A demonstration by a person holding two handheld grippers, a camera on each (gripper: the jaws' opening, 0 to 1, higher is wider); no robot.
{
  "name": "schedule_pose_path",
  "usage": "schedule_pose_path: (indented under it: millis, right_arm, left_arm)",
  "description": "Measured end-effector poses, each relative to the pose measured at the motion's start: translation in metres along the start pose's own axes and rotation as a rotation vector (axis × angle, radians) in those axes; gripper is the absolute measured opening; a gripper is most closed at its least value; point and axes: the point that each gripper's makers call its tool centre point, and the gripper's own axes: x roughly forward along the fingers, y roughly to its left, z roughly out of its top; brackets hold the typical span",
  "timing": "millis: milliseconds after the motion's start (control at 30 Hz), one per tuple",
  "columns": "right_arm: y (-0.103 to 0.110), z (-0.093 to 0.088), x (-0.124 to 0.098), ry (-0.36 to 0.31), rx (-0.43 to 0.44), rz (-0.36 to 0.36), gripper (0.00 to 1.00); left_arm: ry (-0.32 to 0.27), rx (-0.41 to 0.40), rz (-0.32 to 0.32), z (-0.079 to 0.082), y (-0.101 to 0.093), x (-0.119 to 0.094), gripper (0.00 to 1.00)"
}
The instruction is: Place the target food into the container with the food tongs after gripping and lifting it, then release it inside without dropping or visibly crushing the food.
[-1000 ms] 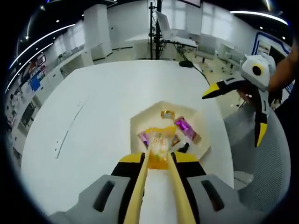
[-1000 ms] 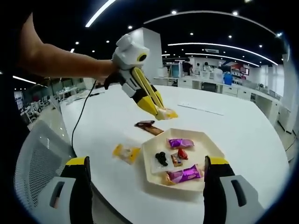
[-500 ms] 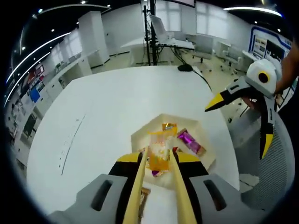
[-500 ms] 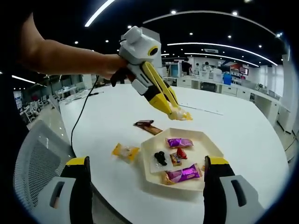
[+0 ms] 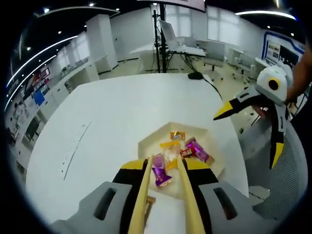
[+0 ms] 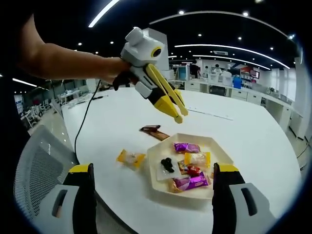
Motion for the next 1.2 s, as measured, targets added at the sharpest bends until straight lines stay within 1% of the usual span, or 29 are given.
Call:
schedule_pose_path:
  millis: [33, 133, 233, 333, 533, 633, 667, 833, 967, 1033, 1067, 1133, 1200]
  right_arm:
    - [0.000, 0.000, 0.000, 0.000, -0.001, 0.000, 1.00]
    - [0.000, -0.001, 0.000, 0.003, -0.003, 0.002, 1.00]
    - [0.001, -0.001, 0.001, 0.004, 0.000, 0.004, 1.00]
    - [0.001, -0.001, 0.001, 0.006, -0.004, 0.005, 1.00]
    - [0.001, -0.002, 0.001, 0.009, -0.006, 0.007, 1.00]
    - [0.002, -0.002, 0.001, 0.011, -0.006, 0.010, 1.00]
    - [0.002, -0.002, 0.001, 0.012, -0.007, 0.010, 1.00]
    - [0.002, -0.003, 0.001, 0.015, -0.010, 0.014, 1.00]
    - [0.003, -0.002, 0.002, 0.009, -0.037, 0.014, 0.99]
    - [0.002, -0.005, 0.003, 0.023, -0.051, 0.013, 0.99]
    - [0.002, -0.005, 0.003, 0.022, -0.065, 0.012, 0.97]
    - [0.003, -0.005, 0.003, 0.022, -0.082, 0.013, 0.97]
    - [0.004, -0.004, 0.003, 0.021, -0.084, 0.019, 0.98]
  left_arm:
    - [-0.005, 0.001, 0.007, -0.001, 0.001, -0.001, 0.25]
    - [-0.038, -0.038, 0.018, -0.003, 0.001, -0.010, 0.25]
    - [-0.035, -0.030, 0.027, -0.009, -0.001, -0.016, 0.25]
    - [-0.036, -0.039, 0.030, -0.015, -0.002, -0.023, 0.26]
    - [-0.055, -0.061, 0.050, -0.031, -0.003, -0.042, 0.26]
    - [-0.104, -0.063, 0.057, -0.030, -0.007, -0.053, 0.26]
    - [-0.100, -0.080, 0.067, -0.034, -0.008, -0.058, 0.26]
    - [-0.113, -0.094, 0.085, -0.044, -0.013, -0.071, 0.26]
    - [-0.125, -0.114, 0.109, -0.054, -0.015, -0.083, 0.26]
    - [-0.138, -0.113, 0.114, -0.058, -0.018, -0.087, 0.26]
    - [-0.147, -0.103, 0.115, -0.059, -0.020, -0.088, 0.26]
    - [-0.161, -0.110, 0.127, -0.060, -0.024, -0.092, 0.26]
    - [-0.163, -0.116, 0.143, -0.065, -0.025, -0.095, 0.26]
